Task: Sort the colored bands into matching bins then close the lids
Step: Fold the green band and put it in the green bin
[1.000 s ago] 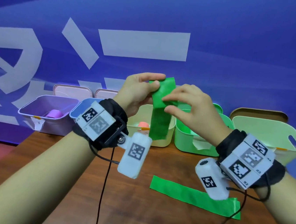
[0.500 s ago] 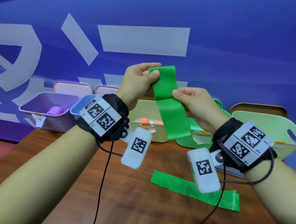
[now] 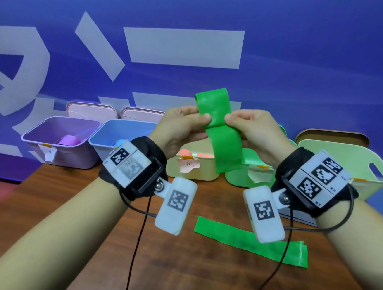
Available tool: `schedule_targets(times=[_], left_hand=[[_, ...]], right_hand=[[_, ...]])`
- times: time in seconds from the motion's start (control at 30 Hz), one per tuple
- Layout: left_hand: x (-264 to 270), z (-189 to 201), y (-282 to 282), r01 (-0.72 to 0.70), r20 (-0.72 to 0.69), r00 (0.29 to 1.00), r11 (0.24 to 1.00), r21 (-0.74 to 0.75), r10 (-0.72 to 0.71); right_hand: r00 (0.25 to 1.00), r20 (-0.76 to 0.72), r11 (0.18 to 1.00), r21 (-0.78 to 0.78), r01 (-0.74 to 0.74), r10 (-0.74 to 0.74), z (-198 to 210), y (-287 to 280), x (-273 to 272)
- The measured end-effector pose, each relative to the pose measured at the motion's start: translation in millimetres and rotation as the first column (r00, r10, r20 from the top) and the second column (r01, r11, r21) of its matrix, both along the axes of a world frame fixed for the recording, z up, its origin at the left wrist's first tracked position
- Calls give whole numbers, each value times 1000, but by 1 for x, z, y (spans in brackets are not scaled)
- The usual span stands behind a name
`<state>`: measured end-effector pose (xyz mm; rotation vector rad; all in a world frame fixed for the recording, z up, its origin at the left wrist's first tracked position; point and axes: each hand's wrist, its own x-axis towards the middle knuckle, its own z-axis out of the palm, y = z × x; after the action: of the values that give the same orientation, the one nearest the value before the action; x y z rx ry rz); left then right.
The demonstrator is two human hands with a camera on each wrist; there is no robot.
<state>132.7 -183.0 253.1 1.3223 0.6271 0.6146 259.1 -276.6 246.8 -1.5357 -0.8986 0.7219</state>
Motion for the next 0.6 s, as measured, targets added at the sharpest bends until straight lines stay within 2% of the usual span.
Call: schedule_targets(times=[0.07, 0.13, 0.27, 0.4, 0.6], left_hand=[[-1, -2, 1, -37, 5, 999, 997, 64, 37], [-2, -3, 2, -34, -17, 999, 985, 169, 37], [-2, 1, 1, 60, -69, 997, 938, 341, -38], [1, 3, -4, 144, -91, 989, 932, 331, -120], [8, -7, -15, 270, -164, 956, 949, 165, -244]], right_hand=[[995, 95, 998, -54, 15, -10, 9, -2, 1], [992, 125, 998, -62, 32, -24, 21, -2, 5], [986, 168, 999, -49, -10, 18, 40, 2, 8], [975, 221, 999, 50, 0, -11, 49, 3, 6], [967, 246, 985, 170, 30, -72, 53, 2, 8]])
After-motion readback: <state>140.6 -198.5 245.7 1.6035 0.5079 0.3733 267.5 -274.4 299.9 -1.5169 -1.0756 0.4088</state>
